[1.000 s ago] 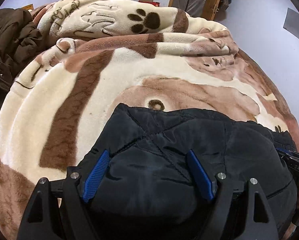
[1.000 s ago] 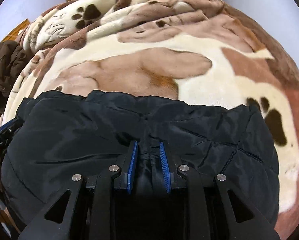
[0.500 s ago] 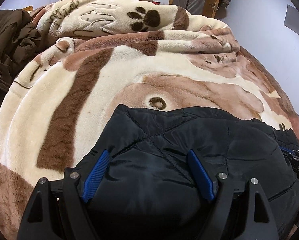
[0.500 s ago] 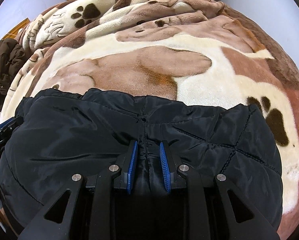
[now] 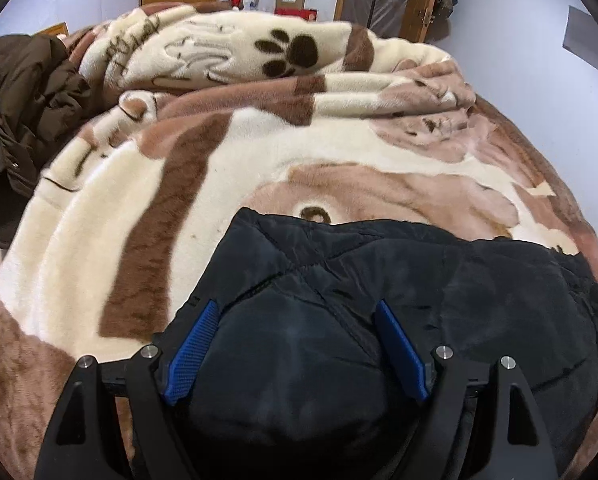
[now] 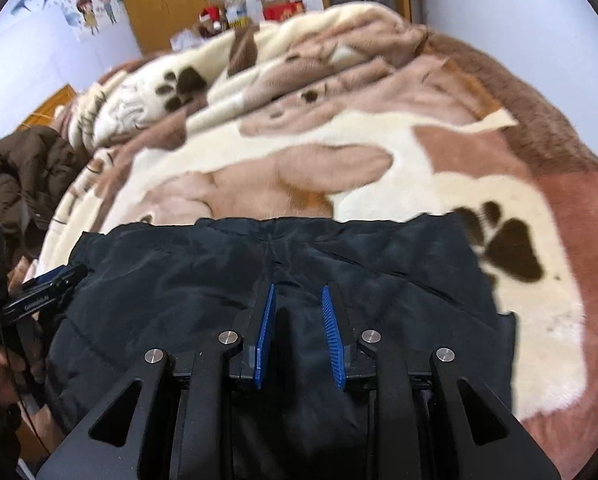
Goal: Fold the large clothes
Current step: 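Lift the held jacket edge with both tools and fold it over the bundle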
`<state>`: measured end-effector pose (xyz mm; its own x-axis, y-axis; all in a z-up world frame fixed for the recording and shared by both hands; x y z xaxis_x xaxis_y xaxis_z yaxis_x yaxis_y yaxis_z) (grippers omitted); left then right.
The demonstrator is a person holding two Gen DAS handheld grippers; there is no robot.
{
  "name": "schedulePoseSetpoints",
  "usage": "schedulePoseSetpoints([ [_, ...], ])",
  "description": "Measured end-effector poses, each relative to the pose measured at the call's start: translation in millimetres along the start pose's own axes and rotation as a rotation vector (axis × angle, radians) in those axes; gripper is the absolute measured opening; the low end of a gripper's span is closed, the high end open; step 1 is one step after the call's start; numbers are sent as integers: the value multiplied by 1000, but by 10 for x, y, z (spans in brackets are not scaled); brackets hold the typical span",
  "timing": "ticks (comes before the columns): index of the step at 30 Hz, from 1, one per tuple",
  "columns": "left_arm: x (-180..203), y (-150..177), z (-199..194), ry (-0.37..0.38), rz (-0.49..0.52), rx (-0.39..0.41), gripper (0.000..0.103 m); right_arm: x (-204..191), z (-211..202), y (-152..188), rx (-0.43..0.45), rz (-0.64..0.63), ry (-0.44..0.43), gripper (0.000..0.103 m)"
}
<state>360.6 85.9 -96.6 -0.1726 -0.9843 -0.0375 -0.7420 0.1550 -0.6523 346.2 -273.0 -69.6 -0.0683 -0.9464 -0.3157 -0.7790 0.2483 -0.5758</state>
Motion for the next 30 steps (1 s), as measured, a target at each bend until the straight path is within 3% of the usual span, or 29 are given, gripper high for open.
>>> schedulePoseSetpoints([
  [5,-97,108,-392,-28,18,63,82,311,-269,184,37,-11,47,28],
  [7,-218,214,-531,-46,4,82,82,467,-381,229,57,9,56,50],
  [8,-278,277,-575,-60,-3,83,82,555,-423,258,59,26,63,54],
  [11,-487,538,-586,-76,-41,46,82,757,-477,369,49,50,83,55],
  [16,-530,870,-361,-28,-77,-27,82,961,-372,511,20,82,102,55],
  [23,-447,816,-103,26,-134,-35,83,1125,-166,470,5,141,112,59],
  [30,-496,912,-147,86,-174,-23,83,1162,-296,523,14,143,116,59],
])
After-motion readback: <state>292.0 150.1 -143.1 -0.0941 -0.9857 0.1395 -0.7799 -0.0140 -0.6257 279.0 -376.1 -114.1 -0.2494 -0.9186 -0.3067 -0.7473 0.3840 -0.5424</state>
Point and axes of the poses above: each gripper's, at about its wrist camera, not at the fingertips, and z roughly the way its jaws point, x to its right, y to its underside, the point moved 6 cm from there along z, roughly the way its jaws point, and after that the axes turned 15 degrees about z, right-handed, at the moved point
